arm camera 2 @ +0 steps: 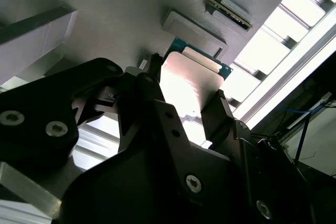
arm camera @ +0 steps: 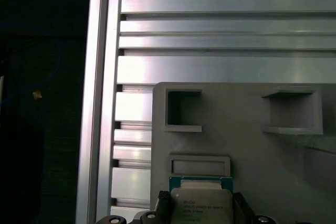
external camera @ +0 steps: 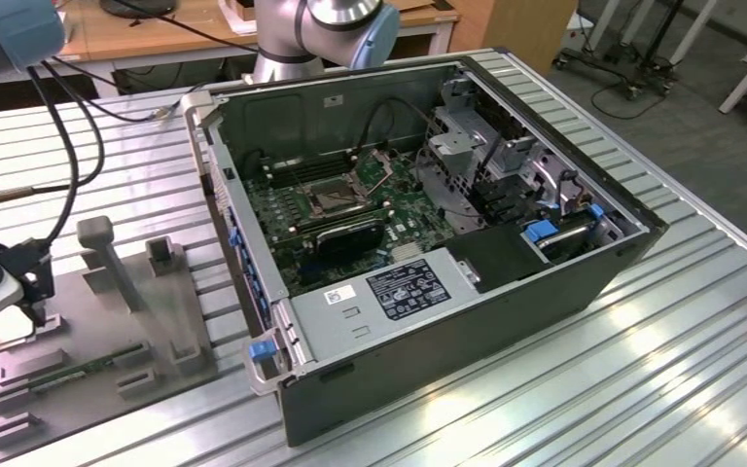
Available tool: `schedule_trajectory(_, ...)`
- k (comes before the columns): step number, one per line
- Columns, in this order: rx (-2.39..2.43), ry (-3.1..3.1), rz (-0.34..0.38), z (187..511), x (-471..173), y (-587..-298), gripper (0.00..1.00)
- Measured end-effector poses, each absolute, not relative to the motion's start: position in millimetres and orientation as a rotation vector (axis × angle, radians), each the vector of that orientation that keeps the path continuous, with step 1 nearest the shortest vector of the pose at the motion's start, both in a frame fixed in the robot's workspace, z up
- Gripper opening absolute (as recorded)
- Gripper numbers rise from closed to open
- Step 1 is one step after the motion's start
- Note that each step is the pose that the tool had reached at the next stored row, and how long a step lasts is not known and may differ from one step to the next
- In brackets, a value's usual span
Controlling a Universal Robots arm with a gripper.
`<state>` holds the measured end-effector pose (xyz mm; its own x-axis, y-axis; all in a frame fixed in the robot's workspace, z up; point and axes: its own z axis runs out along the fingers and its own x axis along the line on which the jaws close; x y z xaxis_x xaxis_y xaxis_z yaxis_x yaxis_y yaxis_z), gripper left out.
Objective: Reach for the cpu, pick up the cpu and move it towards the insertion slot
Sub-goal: 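Pick up the cpu and move it towards the insertion slot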
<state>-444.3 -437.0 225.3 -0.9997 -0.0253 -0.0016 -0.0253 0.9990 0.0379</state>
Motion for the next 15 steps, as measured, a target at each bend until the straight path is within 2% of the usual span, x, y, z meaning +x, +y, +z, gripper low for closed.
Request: schedule_trajectory(15, -0.04, 3.14, 0.059, 230.5, -444.3, -437.0, 0.55)
